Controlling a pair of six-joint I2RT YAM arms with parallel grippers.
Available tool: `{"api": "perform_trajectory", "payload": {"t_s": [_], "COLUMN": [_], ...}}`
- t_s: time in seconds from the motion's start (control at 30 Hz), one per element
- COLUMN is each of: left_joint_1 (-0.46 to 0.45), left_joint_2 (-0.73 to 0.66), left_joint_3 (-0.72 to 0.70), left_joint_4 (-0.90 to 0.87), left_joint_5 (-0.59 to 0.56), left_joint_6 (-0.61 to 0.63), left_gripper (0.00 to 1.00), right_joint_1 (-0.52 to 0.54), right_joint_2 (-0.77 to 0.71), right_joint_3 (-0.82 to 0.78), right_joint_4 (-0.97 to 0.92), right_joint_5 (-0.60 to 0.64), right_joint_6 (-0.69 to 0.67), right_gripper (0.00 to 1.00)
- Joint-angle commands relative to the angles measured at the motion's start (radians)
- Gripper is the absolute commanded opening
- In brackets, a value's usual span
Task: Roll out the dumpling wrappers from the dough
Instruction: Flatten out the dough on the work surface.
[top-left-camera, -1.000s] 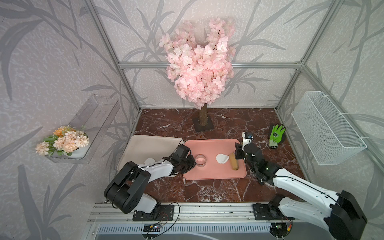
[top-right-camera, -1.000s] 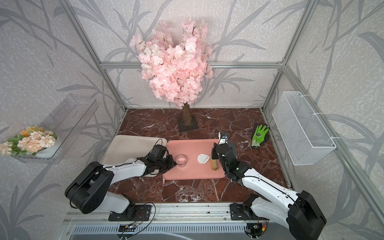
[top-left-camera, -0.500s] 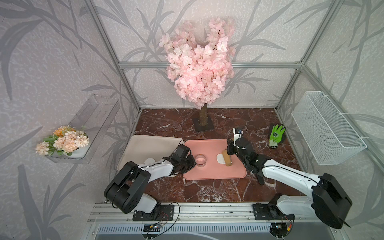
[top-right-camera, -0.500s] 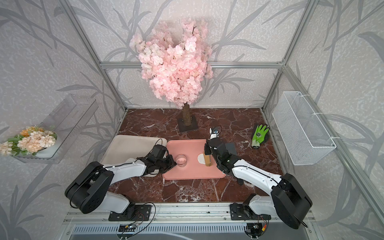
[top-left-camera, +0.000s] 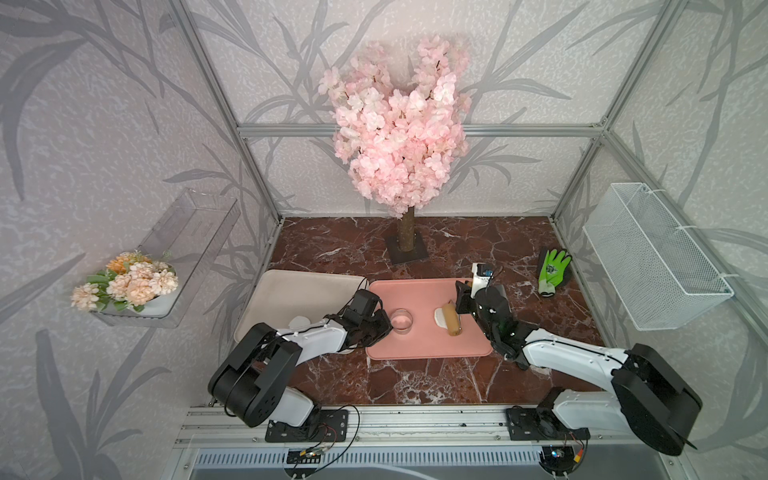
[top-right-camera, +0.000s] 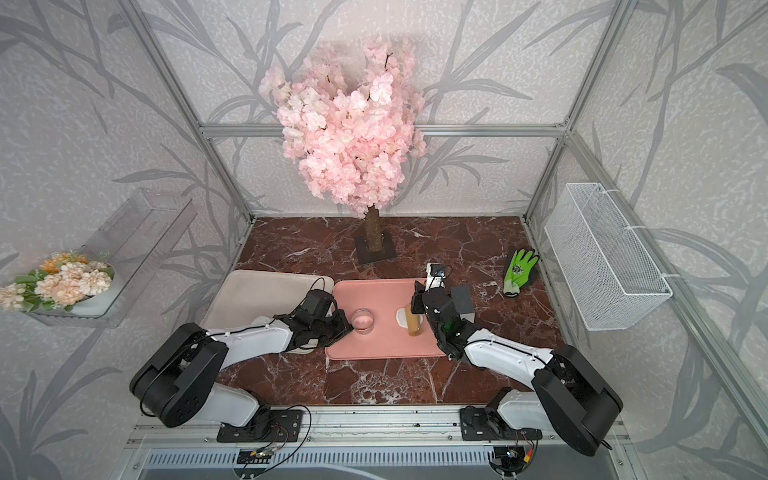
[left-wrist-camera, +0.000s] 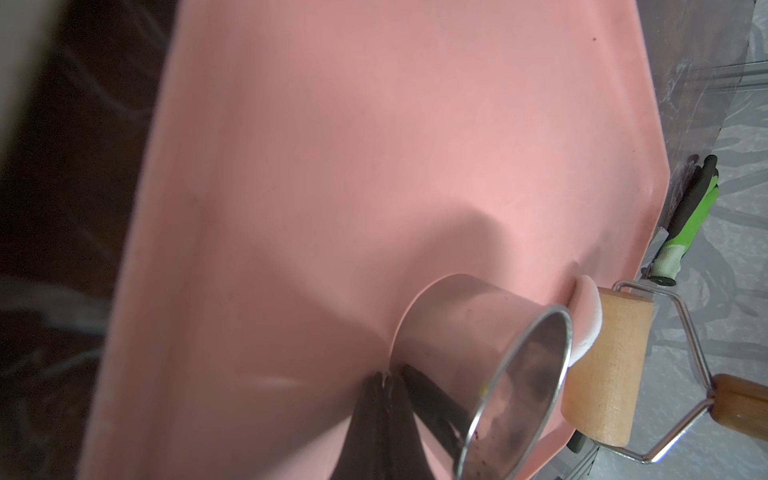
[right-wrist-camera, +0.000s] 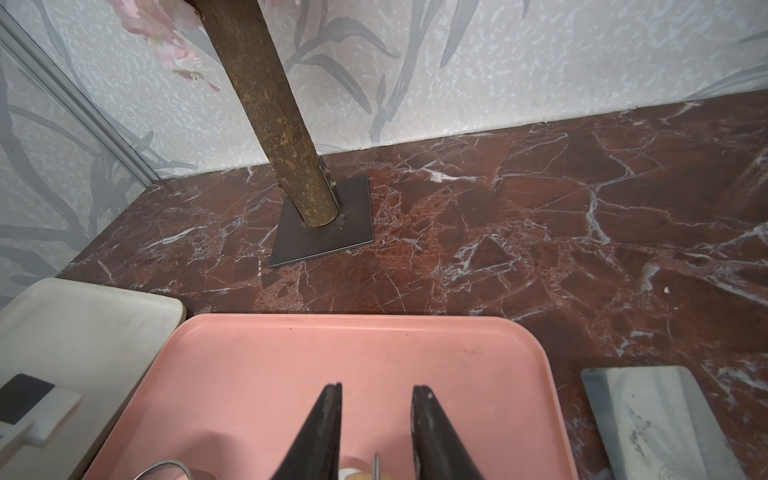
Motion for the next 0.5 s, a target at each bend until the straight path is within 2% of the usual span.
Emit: {"api": "perform_trajectory", "payload": {"t_s": [0.0,0.3,0.47], "left_joint_1": [0.004,0.004,0.004], "left_joint_2": [0.057,0.053,0.042], "left_joint_3": [-0.045,-0.047,-0.053], "left_joint_4": [-0.166,-0.166,-0.173], "left_joint_5": [-0.043,-0.047,-0.049], "left_joint_6": [0.008,0.005,0.008], "left_gripper": [0.00,0.00,0.00], "right_joint_1": [0.012,0.111,0.113], "right_joint_2": [0.060,0.199,0.196], "right_joint_3": [-0.050,0.014,0.012], "right_joint_4": [-0.148,-0.090,-0.082], "right_joint_5": [0.011,0.003,0.017], "right_joint_6": [-0.027,0.006,0.037], "right_gripper": [0.00,0.00,0.00]}}
